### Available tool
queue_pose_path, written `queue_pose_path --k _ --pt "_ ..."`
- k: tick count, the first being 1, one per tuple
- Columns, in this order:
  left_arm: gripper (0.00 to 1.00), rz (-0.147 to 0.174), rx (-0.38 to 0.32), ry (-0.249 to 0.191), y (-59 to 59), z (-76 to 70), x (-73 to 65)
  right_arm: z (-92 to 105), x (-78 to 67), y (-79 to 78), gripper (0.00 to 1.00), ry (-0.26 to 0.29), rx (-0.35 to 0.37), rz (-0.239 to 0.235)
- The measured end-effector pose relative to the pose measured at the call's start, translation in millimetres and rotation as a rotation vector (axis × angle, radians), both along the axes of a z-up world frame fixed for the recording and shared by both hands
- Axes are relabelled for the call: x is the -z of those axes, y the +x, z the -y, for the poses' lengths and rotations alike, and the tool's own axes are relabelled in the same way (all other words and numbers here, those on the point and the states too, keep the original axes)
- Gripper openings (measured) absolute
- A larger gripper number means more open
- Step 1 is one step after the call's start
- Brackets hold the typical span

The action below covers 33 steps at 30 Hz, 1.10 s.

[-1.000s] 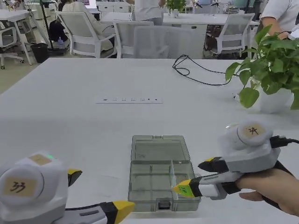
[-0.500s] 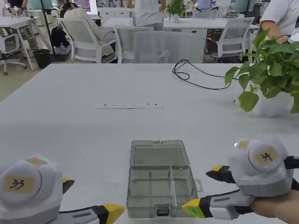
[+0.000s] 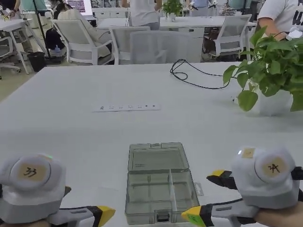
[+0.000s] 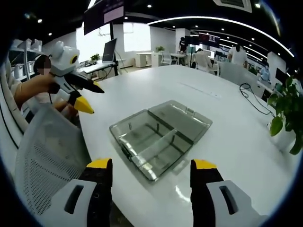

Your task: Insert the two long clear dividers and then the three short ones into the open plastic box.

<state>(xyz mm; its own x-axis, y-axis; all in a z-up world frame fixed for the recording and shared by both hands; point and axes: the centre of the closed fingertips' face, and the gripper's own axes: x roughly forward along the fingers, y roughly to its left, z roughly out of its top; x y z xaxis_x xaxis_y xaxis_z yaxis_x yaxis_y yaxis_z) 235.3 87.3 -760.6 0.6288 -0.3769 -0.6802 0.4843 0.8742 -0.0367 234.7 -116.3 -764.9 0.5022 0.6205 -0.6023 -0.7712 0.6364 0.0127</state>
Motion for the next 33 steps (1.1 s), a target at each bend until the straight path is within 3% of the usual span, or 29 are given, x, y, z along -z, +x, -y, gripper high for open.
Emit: queue_pose_path --k 7,18,25,33 --pt "0.61 -0.072 -0.005 0.041 10.2 -2.6 20.3 3.1 -1.8 1.1 0.67 0.011 0.024 0.002" --pt "0.53 -0.191 -0.052 0.065 13.1 -9.8 55.8 4.4 -3.2 6.7 0.66 0.028 0.059 0.000" --pt "0.46 -0.233 -0.081 0.059 12.0 -15.6 70.5 2.5 -2.8 9.1 0.65 0.035 0.069 0.000" --pt "0.42 -0.264 -0.103 0.035 12.3 -11.6 80.6 4.8 1.4 8.9 0.63 0.027 0.081 -0.008"
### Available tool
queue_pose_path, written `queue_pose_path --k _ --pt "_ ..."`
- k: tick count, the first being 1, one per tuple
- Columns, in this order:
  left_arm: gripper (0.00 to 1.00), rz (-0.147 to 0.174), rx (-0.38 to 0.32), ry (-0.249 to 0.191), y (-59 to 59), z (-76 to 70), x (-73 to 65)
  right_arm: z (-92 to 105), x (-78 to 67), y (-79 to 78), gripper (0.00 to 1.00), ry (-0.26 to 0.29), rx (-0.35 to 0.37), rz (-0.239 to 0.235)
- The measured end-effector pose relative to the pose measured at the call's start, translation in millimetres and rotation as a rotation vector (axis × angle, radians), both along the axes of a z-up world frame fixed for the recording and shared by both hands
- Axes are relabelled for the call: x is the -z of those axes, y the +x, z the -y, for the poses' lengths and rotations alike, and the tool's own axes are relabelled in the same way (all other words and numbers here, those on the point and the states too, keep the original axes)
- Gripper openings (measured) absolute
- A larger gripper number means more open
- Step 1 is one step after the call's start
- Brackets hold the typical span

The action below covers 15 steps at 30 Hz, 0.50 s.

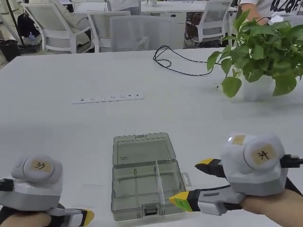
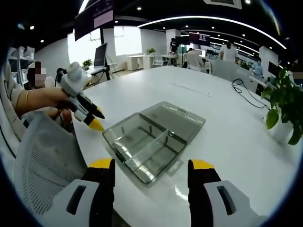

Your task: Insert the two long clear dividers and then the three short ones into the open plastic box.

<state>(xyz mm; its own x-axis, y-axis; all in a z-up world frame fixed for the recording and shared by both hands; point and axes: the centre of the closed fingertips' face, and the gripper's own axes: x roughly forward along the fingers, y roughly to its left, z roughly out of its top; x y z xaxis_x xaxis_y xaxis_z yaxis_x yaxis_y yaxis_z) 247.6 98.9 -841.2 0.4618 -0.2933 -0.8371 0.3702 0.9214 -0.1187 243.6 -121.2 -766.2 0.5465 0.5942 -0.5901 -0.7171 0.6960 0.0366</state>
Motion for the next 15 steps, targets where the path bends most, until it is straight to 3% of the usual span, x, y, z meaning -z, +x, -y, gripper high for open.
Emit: queue_pose_path --k 4,5,15 --pt "0.40 -0.016 0.005 0.010 -2.4 2.4 5.4 0.4 0.2 0.0 0.62 0.009 0.014 -0.005" --pt "0.40 0.000 0.015 0.029 -0.7 2.0 3.8 0.2 -0.1 0.0 0.62 0.015 0.018 -0.008" --pt "0.36 0.004 0.081 0.140 -2.5 1.8 7.0 2.6 -0.5 2.6 0.60 0.036 0.050 -0.019"
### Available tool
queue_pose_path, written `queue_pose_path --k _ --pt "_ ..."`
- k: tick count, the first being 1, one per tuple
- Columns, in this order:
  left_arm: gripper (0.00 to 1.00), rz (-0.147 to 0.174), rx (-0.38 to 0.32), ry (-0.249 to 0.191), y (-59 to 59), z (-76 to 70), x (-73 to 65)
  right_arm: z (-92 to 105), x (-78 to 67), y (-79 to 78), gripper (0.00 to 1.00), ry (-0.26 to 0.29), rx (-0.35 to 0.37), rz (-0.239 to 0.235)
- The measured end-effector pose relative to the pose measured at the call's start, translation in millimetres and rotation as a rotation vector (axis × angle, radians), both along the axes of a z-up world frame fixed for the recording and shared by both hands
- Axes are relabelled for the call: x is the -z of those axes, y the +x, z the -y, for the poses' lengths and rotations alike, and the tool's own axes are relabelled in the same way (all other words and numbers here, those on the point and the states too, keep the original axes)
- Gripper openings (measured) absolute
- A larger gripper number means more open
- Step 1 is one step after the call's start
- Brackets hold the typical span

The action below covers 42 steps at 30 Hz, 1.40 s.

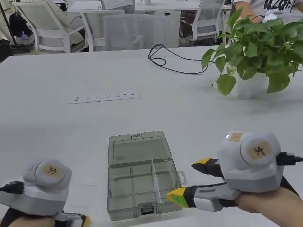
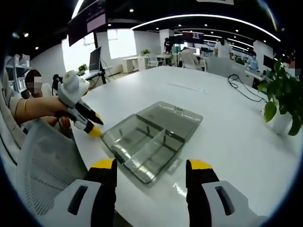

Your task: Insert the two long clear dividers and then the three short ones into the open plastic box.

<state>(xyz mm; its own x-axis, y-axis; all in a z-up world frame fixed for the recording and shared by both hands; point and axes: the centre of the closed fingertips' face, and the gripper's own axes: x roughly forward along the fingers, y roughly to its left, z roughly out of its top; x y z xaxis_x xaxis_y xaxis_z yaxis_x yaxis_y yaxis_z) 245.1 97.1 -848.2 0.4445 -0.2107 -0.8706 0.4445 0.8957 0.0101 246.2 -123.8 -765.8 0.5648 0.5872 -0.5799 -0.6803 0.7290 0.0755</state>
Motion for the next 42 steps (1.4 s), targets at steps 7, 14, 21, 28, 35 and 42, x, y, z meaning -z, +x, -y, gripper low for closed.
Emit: queue_pose_path --k 7,14,21,28,35,42 --pt "0.33 -0.031 -0.038 0.002 -0.6 -1.5 -0.3 1.9 0.2 1.1 0.58 0.002 0.015 -0.008" --pt "0.31 -0.024 -0.064 -0.004 -1.5 -2.4 -4.2 2.5 -3.8 3.1 0.57 0.040 0.037 -0.026" --pt "0.30 -0.028 -0.096 -0.015 -3.6 -5.4 -3.0 1.0 -8.9 3.7 0.57 0.081 0.057 -0.039" --pt "0.30 0.038 -0.142 -0.047 -2.1 -9.1 -17.6 -3.9 -14.7 3.5 0.55 0.117 0.072 -0.051" --pt "0.30 0.158 -0.208 -0.131 0.1 -6.8 -41.5 -24.2 -27.3 1.5 0.47 0.288 0.113 -0.128" --pt "0.30 0.253 -0.223 -0.263 -1.6 6.6 -66.1 -47.4 -38.4 4.9 0.42 0.447 0.145 -0.189"
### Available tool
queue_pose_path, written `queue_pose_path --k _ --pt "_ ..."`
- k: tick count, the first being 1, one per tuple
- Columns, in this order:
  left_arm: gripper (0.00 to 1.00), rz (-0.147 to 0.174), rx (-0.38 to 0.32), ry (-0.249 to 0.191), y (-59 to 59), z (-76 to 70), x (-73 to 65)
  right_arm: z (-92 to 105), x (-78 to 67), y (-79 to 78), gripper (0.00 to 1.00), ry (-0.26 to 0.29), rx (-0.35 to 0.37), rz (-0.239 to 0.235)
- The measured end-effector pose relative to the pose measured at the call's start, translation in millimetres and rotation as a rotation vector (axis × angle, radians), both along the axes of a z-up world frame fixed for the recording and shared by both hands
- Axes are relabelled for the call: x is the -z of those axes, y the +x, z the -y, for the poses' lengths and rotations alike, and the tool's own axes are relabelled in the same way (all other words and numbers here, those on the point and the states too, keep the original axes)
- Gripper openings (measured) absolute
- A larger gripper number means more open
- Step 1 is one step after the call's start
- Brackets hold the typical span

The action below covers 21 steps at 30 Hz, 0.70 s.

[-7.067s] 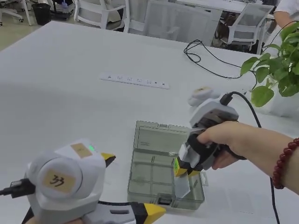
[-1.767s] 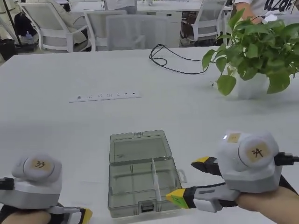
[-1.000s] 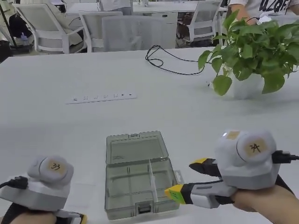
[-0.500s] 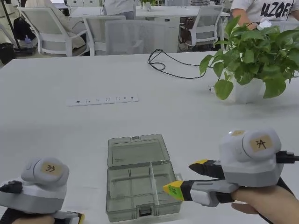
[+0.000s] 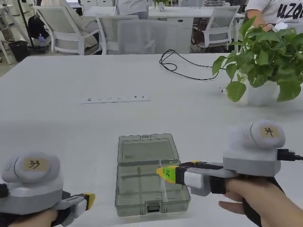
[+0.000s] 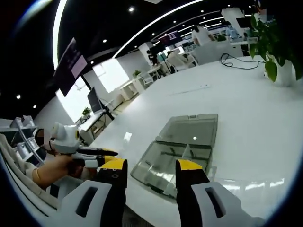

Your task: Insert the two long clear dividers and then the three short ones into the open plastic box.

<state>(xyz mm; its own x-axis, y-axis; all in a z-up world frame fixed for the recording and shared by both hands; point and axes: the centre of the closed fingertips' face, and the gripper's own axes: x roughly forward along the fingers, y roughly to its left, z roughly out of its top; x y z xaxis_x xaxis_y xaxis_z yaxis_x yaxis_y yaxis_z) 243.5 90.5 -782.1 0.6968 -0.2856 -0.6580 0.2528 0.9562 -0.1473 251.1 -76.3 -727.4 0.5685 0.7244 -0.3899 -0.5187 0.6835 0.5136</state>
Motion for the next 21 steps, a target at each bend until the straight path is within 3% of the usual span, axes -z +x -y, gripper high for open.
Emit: queue_pose_path --k 5,10,12,15,18,21 --pt "0.30 0.042 0.020 -0.126 -6.6 17.3 -15.6 -17.1 -5.2 0.2 0.40 0.077 0.000 -0.022" --pt "0.30 0.094 0.051 -0.186 -8.9 29.5 -27.6 -34.3 -6.9 -3.8 0.37 0.096 -0.023 -0.024" --pt "0.30 0.142 0.075 -0.211 -7.3 35.8 -35.0 -41.3 -8.3 -6.0 0.33 0.111 -0.032 -0.026" --pt "0.30 0.147 0.087 -0.261 -10.7 44.2 -39.6 -49.9 -8.9 -7.9 0.31 0.124 -0.041 -0.027" --pt "0.30 0.153 0.105 -0.281 -13.7 51.3 -41.7 -58.1 -9.8 -11.3 0.28 0.133 -0.054 -0.028" --pt "0.30 0.160 0.119 -0.353 -18.1 61.7 -47.1 -65.3 -10.5 -13.8 0.27 0.134 -0.065 -0.016"
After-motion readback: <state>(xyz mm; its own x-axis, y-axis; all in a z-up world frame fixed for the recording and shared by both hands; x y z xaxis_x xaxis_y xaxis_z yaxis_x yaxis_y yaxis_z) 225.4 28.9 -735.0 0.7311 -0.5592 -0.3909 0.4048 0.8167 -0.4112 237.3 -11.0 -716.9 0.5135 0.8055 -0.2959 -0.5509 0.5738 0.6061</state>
